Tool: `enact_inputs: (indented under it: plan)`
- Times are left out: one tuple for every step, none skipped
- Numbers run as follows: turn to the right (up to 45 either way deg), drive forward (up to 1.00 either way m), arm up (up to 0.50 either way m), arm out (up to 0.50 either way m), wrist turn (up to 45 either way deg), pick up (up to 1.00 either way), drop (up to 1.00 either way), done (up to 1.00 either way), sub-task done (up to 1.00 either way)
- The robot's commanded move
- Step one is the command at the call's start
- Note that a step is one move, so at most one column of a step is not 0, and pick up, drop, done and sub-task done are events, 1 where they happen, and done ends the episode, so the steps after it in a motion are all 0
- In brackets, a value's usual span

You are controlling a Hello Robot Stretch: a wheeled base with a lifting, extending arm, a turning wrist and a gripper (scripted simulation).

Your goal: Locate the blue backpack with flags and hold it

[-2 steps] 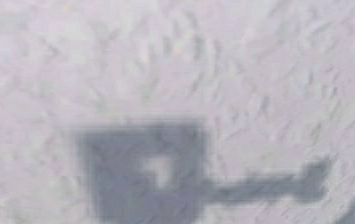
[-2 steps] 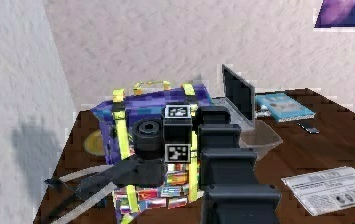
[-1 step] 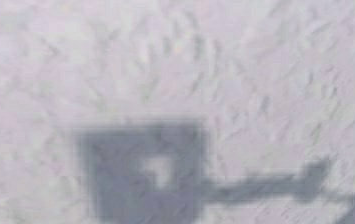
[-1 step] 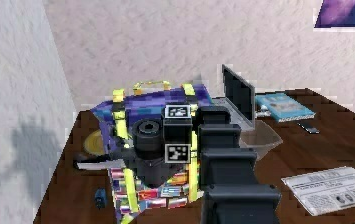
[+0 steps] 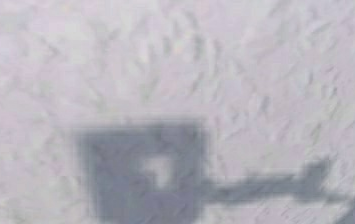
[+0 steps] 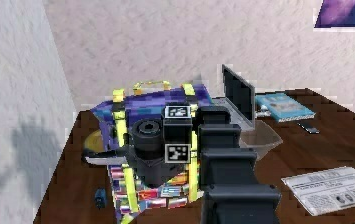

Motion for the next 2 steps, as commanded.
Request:
enact_inputs:
  plan:
    - [0.0,0.0,0.0,0.0,0.0,1.0,0.0,0.0,0.0]
    - [0.0,0.0,0.0,0.0,0.0,0.0,0.0,1.0,0.0]
